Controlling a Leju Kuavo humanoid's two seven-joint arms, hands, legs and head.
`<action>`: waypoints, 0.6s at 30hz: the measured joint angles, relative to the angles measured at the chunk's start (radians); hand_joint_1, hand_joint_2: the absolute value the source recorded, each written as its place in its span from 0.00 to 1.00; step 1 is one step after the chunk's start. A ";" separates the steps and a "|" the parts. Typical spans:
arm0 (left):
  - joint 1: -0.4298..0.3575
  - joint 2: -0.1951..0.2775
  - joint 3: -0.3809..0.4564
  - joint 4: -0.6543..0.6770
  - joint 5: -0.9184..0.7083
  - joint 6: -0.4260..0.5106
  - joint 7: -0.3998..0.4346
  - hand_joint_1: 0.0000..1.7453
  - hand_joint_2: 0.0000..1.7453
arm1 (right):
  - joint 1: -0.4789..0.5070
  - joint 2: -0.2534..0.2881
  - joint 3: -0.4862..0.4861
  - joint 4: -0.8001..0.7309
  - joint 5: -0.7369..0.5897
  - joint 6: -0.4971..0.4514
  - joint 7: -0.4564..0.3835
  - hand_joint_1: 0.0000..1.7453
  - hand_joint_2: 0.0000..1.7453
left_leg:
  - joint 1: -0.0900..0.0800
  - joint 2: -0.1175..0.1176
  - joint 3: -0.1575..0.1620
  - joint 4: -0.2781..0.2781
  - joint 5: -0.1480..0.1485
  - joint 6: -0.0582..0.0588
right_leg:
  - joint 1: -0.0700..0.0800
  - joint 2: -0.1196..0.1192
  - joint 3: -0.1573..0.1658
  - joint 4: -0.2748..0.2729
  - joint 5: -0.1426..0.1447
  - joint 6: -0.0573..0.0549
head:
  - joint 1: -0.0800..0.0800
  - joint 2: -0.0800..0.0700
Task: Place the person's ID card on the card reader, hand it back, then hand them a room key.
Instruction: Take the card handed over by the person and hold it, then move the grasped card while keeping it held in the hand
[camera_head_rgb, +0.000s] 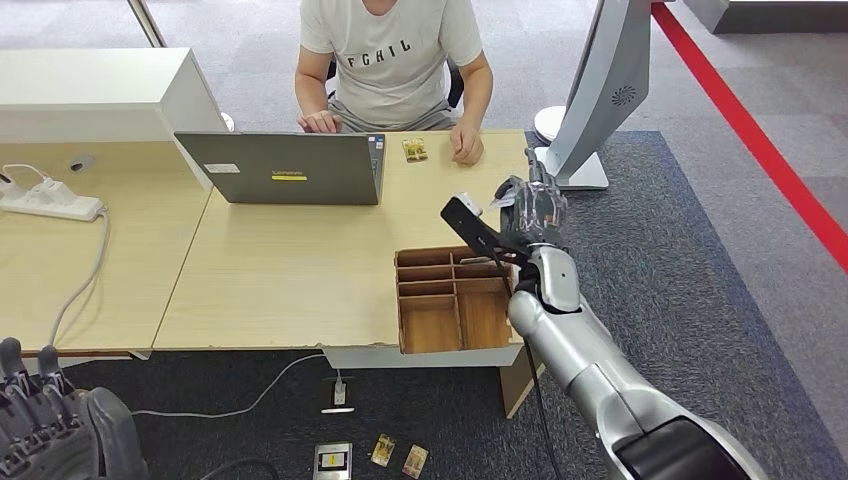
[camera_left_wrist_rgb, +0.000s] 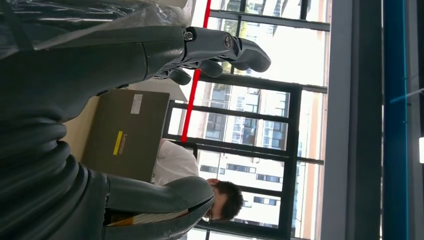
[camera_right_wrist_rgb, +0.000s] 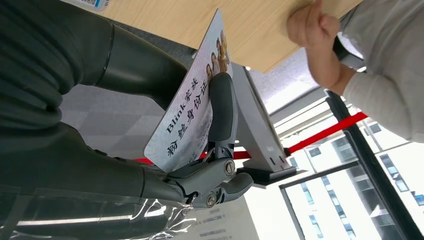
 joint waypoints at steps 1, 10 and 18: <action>0.000 0.000 0.000 0.000 0.000 0.000 0.000 0.00 1.00 | 0.000 0.000 0.000 0.000 0.000 0.000 0.000 1.00 1.00 | 0.000 0.000 0.000 0.000 0.000 0.000 | 0.000 0.000 0.000 0.000 0.000 0.000 | 0.000 0.000; 0.004 0.012 -0.003 0.002 0.016 0.000 0.000 0.00 1.00 | 0.125 -0.108 -0.113 0.000 -0.181 -0.044 -0.061 1.00 1.00 | 0.000 0.000 0.000 0.000 0.000 0.000 | 0.000 0.000 0.000 0.000 0.000 0.000 | 0.000 0.000; 0.005 0.018 -0.007 -0.008 0.026 0.000 0.000 0.00 1.00 | 0.184 -0.111 -0.128 0.002 -0.224 -0.044 -0.152 1.00 1.00 | 0.000 0.000 0.000 0.000 0.000 0.000 | 0.000 0.000 0.000 0.000 0.000 0.000 | 0.000 0.000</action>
